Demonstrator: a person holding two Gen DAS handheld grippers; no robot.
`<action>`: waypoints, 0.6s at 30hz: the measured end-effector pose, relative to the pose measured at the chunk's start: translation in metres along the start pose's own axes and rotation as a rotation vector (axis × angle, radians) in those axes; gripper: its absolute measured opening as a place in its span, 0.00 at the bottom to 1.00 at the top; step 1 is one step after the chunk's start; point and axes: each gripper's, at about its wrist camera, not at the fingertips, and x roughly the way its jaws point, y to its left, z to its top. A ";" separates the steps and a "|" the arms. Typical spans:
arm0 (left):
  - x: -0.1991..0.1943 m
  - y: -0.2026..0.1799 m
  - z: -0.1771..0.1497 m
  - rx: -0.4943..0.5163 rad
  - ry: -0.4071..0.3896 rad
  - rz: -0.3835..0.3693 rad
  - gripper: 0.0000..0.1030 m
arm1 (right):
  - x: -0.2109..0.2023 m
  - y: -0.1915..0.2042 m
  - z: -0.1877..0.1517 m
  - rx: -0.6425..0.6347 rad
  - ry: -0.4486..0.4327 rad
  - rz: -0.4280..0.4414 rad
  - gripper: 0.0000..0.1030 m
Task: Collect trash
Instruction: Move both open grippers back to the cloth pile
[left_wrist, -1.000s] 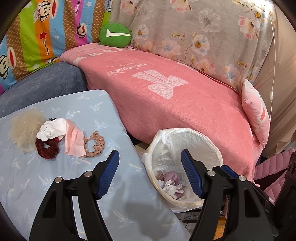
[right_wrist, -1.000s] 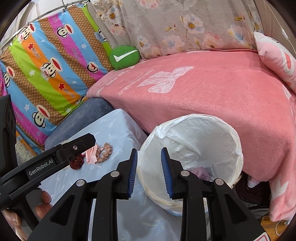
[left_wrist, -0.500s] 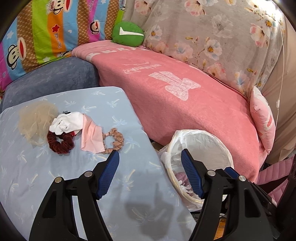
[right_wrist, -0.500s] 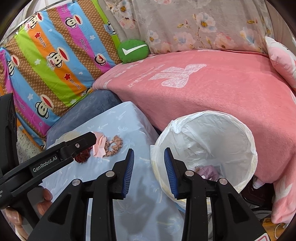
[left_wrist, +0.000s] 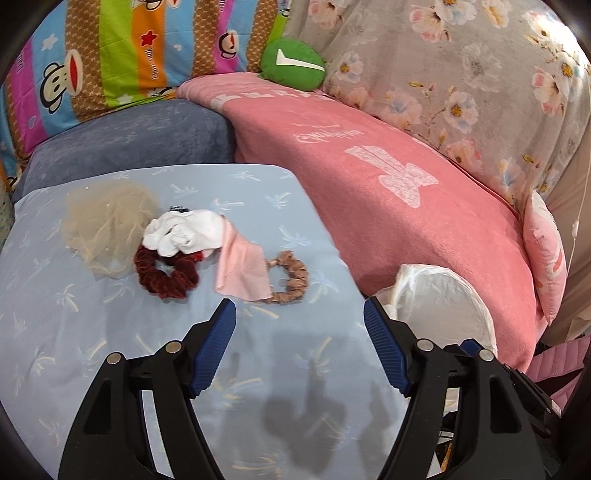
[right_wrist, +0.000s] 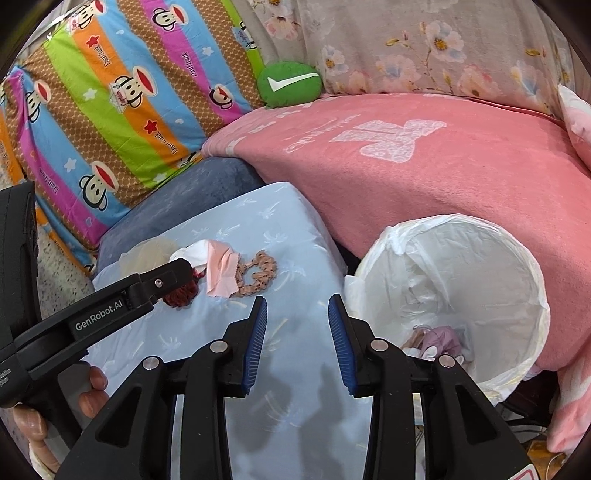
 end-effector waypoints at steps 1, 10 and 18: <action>0.000 0.005 0.000 -0.007 -0.001 0.009 0.70 | 0.002 0.004 0.000 -0.006 0.003 0.002 0.34; 0.000 0.058 0.004 -0.067 -0.009 0.099 0.78 | 0.026 0.040 -0.003 -0.060 0.037 0.026 0.39; 0.003 0.112 0.010 -0.136 -0.010 0.180 0.86 | 0.055 0.069 0.001 -0.098 0.069 0.052 0.39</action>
